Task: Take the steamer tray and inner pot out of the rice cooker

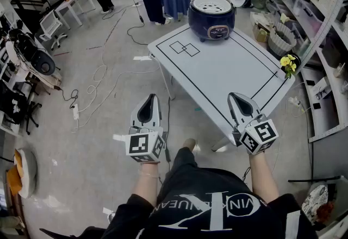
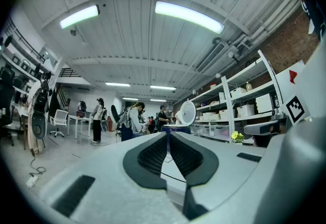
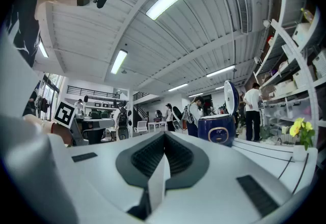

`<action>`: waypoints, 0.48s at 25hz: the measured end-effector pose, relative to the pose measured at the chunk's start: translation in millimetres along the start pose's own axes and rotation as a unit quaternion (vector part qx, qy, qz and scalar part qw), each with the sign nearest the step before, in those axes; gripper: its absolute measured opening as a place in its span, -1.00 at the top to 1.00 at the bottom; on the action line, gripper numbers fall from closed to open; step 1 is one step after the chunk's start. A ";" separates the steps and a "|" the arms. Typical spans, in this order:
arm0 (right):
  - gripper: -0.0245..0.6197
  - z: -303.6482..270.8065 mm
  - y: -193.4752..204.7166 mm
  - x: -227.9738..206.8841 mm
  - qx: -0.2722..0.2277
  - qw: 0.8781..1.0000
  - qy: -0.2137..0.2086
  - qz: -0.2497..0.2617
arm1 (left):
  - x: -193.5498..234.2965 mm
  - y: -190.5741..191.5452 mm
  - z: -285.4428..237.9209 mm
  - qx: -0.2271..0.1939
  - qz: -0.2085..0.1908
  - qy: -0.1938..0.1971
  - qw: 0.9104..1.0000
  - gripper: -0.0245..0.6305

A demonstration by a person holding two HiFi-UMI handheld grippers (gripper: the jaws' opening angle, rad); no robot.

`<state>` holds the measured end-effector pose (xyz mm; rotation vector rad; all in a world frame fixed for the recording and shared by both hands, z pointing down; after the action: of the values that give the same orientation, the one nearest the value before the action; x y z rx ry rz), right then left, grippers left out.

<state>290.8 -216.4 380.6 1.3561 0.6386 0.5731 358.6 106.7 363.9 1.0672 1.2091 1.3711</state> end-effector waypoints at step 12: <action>0.93 -10.8 7.4 8.0 0.011 1.000 -0.011 -0.006 | 16.6 1.4 5.2 0.012 0.001 -0.013 1.000 0.85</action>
<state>288.7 -202.3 386.2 1.3772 0.6354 0.5423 361.3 123.8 366.0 1.0995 1.2091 1.3429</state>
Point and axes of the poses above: the fingertips, and each gripper's own axes: z backward along the fingers, x to its left, y out of its underside, the point moved 10 cm from there along z, backward along the fingers, and after that the axes turned 3 degrees about -x, right-handed, at the moved point
